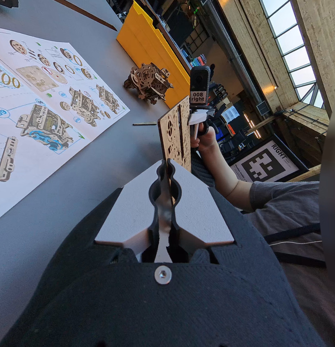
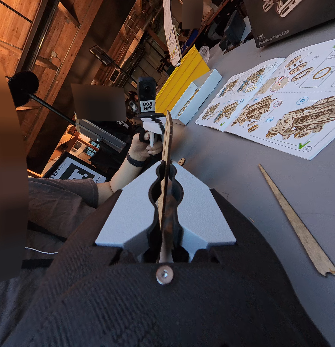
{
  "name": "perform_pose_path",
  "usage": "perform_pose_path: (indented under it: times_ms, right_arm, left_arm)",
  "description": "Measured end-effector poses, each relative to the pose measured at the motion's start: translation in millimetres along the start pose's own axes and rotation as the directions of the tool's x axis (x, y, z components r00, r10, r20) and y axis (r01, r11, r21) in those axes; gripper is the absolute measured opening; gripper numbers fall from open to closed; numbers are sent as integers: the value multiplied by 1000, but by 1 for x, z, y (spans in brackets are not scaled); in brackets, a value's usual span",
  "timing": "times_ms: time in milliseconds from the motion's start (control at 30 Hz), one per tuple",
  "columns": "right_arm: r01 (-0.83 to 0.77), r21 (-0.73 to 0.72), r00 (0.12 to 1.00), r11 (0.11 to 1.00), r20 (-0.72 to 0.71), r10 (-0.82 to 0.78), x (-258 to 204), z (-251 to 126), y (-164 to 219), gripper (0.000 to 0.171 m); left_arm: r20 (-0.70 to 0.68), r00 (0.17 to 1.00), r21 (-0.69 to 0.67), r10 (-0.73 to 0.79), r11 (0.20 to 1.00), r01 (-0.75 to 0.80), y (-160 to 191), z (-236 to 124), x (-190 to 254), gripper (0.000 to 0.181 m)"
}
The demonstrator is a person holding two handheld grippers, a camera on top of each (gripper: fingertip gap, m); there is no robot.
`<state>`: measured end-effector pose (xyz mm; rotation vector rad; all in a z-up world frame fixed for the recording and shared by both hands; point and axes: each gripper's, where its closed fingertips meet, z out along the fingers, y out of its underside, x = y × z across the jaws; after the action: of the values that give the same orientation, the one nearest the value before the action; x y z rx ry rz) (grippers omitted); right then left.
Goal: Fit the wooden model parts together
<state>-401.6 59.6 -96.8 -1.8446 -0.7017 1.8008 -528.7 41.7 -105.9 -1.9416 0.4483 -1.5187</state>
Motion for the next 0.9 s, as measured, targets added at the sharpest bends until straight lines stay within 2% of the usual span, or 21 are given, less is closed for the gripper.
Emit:
perform_pose_path:
  times_ms: [600,767,900]
  right_arm:
    - [35,-2,999,999,-1,-35,-2,0,0,1]
    - [71,1,997,997,-14,-71,-9,1,-2,1]
    - [87,21,996,996,-6,-87,-13,0,-5,1]
  left_arm:
    - [2,1000,12,-10,1000,10,-2,-3,-2,1]
    - [1,999,20,-38,999,38,1,-1,-6,12]
    - [-81,994,59,-77,995,82,-6,-2,4,17]
